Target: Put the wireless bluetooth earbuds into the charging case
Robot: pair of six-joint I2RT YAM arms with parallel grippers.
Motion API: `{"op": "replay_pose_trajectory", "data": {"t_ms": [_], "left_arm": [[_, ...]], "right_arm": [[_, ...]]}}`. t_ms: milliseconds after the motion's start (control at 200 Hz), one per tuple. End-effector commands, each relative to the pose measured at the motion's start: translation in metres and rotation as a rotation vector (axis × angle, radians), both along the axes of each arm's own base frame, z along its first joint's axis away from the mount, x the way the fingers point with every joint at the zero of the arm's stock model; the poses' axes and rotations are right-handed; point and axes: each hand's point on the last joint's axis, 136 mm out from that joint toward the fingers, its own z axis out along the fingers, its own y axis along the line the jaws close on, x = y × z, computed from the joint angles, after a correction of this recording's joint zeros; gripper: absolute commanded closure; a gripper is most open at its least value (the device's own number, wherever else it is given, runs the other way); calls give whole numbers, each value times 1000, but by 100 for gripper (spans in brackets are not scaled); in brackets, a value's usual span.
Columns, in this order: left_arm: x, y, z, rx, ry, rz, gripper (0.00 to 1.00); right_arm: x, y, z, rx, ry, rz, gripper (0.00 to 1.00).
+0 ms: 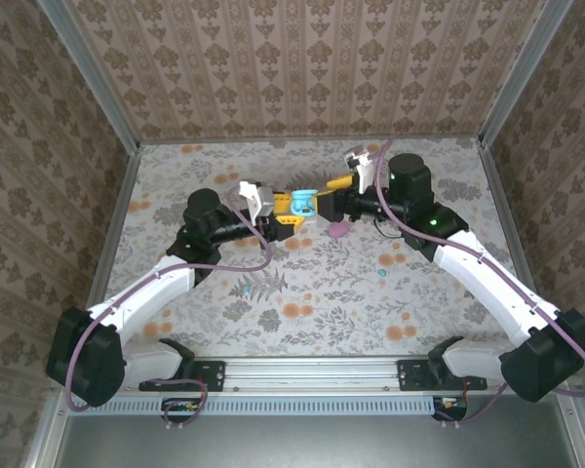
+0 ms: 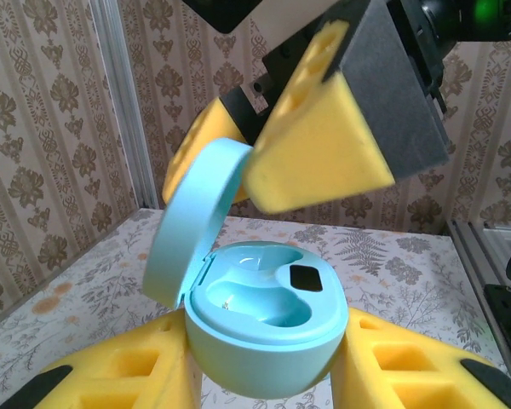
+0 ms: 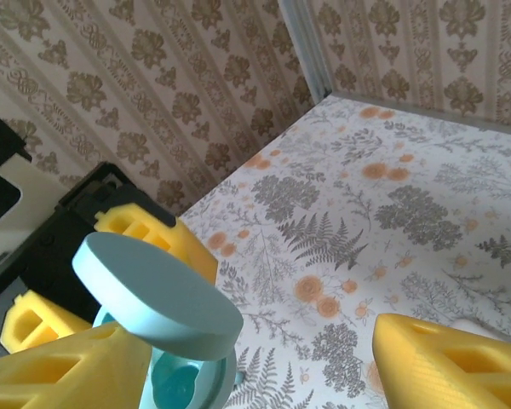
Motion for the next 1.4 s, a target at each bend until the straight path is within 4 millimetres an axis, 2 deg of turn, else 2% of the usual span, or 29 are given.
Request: {"op": "replay_pose_trajectory", "data": {"t_ms": [0,155,255,400,455,505,590,615,655,710,800,895,965,1000,1015,1235,1315,1395], "left_arm": [[-8,1,14,-18,-50,-25,61],[-5,0,12,-19,-43,-15,61],[-4,0,12,-19,-41,-10,61],[0,1,7,-11,-35,18,61],[2,2,6,-10,-36,30,61],[2,2,5,-8,-35,33,61],[3,2,6,-8,-38,35,61],[3,2,6,-8,-38,33,61],[3,2,7,-10,-39,33,61],[3,2,6,-8,-36,33,61],[3,2,5,-6,-32,32,61],[4,1,3,-4,-26,31,61],[5,0,4,-6,-25,28,61],[4,-1,3,-5,-23,24,61],[5,-1,4,-5,-24,23,61],[2,1,4,-2,-28,29,61],[3,1,1,3,-26,32,61],[2,1,2,4,-26,27,61]], "right_arm": [[9,-9,22,36,-18,-78,28],[6,-9,28,44,19,-79,27],[7,-20,28,41,68,-129,27],[4,-57,24,74,111,-215,32],[6,-80,8,68,175,-276,31],[12,-104,-19,35,263,-347,32],[18,-149,-87,-48,506,-505,41],[14,-157,-111,-61,608,-531,44],[8,-166,-139,-107,716,-561,50],[-4,-167,-167,-169,812,-563,51],[-19,-172,-201,-249,899,-619,55],[-34,-176,-224,-393,920,-660,54],[-38,-167,-232,-441,943,-629,53],[-38,-164,-233,-463,937,-626,51],[-39,-164,-242,-487,963,-626,50],[-42,-151,-276,-658,1008,-595,51],[-39,-148,-284,-689,995,-594,52],[-40,-154,-290,-738,1002,-615,52]]}}
